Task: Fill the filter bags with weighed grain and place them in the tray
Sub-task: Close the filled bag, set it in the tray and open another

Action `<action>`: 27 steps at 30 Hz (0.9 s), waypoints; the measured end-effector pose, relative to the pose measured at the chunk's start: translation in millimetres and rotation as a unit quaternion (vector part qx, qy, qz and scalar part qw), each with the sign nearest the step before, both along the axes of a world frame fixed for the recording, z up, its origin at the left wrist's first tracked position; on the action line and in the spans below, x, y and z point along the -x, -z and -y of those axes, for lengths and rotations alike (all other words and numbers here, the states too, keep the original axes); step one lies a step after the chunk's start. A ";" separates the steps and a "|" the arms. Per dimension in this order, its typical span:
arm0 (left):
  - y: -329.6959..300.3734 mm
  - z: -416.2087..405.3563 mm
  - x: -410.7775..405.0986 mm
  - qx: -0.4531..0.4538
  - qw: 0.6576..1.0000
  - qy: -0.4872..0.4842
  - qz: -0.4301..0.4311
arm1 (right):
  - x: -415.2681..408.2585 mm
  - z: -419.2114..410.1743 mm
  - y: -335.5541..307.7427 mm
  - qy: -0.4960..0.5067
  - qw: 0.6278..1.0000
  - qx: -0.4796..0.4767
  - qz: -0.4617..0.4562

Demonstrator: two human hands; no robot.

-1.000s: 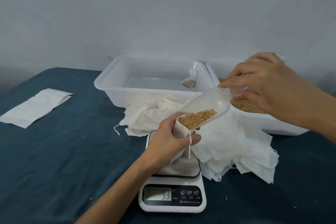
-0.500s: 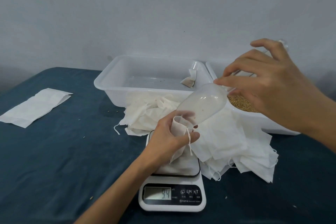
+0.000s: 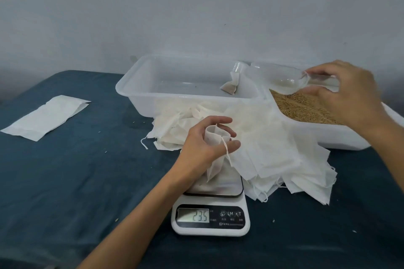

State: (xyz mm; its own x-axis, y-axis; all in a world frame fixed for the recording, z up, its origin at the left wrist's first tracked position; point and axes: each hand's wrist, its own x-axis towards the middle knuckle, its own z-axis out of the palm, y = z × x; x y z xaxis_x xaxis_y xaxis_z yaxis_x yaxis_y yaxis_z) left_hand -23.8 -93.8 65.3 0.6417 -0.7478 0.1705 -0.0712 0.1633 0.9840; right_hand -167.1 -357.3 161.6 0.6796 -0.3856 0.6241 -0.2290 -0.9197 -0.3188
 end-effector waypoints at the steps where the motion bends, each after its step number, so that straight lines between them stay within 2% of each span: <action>1: 0.1 0.2 0.0 -0.001 1.000 0.000 -0.002 | -1.1 9.7 7.6 0.022 0.999 -0.045 0.007; 4: 1.2 1.8 -1.1 -0.012 1.000 0.005 0.001 | -6.0 38.8 30.0 0.073 0.987 -0.144 0.007; 7: 3.9 3.4 -4.3 -0.039 0.999 0.006 0.025 | -7.8 61.7 44.7 0.121 0.974 -0.193 -0.016; 10: 9.6 5.1 -6.8 -0.048 0.996 0.012 0.079 | -5.8 74.7 54.7 0.166 0.963 -0.200 -0.069; 13: 0.4 9.5 -8.9 -0.045 0.994 0.017 0.099 | -5.4 81.2 63.2 0.206 0.957 -0.184 -0.090; 15: -15.9 19.6 -16.7 -0.026 0.994 0.007 0.110 | -8.1 84.9 64.4 0.231 0.951 -0.178 -0.104; 19: -66.6 59.9 -53.3 0.007 0.990 -0.043 0.133 | -15.4 90.8 62.4 0.230 0.932 -0.184 -0.209; 21: -84.8 90.1 -81.8 -0.025 0.982 -0.078 0.171 | -17.2 92.8 62.9 0.227 0.922 -0.186 -0.251; 24: -92.2 139.8 -129.7 -0.121 0.965 -0.131 0.194 | -18.2 95.7 65.1 0.231 0.916 -0.180 -0.274; 25: -89.7 154.1 -144.3 -0.148 0.961 -0.141 0.184 | -17.9 94.1 65.3 0.233 0.921 -0.171 -0.260; 27: -81.0 177.0 -166.6 -0.184 0.955 -0.153 0.173 | -16.5 86.3 65.0 0.224 0.951 -0.121 -0.175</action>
State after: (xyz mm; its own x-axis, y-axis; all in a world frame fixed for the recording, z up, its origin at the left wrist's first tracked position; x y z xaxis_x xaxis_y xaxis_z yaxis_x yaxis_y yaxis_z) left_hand 142.8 -270.8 146.3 0.7931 -0.5840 0.1732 -0.3909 -0.2698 0.8800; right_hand -150.7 -443.6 96.6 0.5633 -0.7888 0.2462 -0.7113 -0.6145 -0.3412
